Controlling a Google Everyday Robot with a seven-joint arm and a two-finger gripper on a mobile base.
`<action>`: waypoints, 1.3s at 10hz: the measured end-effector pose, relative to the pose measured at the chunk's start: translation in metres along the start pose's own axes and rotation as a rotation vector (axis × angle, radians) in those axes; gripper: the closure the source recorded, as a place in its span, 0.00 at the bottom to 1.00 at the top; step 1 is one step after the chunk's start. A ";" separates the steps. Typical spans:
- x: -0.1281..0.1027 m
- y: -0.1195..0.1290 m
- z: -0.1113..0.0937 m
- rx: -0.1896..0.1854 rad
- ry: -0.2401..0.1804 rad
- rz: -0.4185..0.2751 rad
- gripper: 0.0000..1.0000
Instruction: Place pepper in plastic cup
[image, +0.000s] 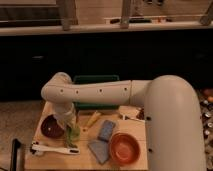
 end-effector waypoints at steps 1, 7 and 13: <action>0.000 0.000 0.001 0.000 -0.003 0.000 1.00; 0.004 0.003 0.005 -0.006 -0.015 0.006 1.00; 0.008 0.005 0.007 -0.021 -0.013 0.015 1.00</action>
